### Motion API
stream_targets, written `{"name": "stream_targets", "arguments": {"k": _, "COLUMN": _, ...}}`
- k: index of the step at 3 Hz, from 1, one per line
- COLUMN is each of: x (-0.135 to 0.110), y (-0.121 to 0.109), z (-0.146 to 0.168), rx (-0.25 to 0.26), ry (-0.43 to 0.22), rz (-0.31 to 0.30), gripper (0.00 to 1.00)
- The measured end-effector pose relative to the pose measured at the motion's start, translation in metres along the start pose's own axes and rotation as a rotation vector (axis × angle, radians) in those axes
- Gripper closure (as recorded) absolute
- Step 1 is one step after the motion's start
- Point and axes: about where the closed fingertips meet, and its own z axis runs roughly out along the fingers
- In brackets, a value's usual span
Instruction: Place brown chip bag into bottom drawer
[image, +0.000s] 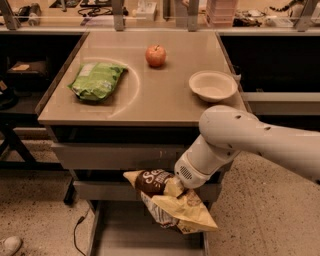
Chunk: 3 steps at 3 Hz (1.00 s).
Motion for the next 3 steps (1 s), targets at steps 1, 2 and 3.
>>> {"name": "stream_targets", "arguments": {"k": 1, "x": 0.0, "y": 0.0, "z": 0.0, "rx": 0.0, "ry": 0.0, "rz": 0.0, "gripper": 1.0}}
{"name": "stream_targets", "arguments": {"k": 2, "x": 0.013, "y": -0.013, "z": 0.035, "rx": -0.031, "ry": 0.011, "rz": 0.046, "gripper": 1.0}}
{"name": "stream_targets", "arguments": {"k": 3, "x": 0.03, "y": -0.034, "z": 0.077, "rx": -0.067, "ry": -0.016, "rz": 0.11, "gripper": 1.0}}
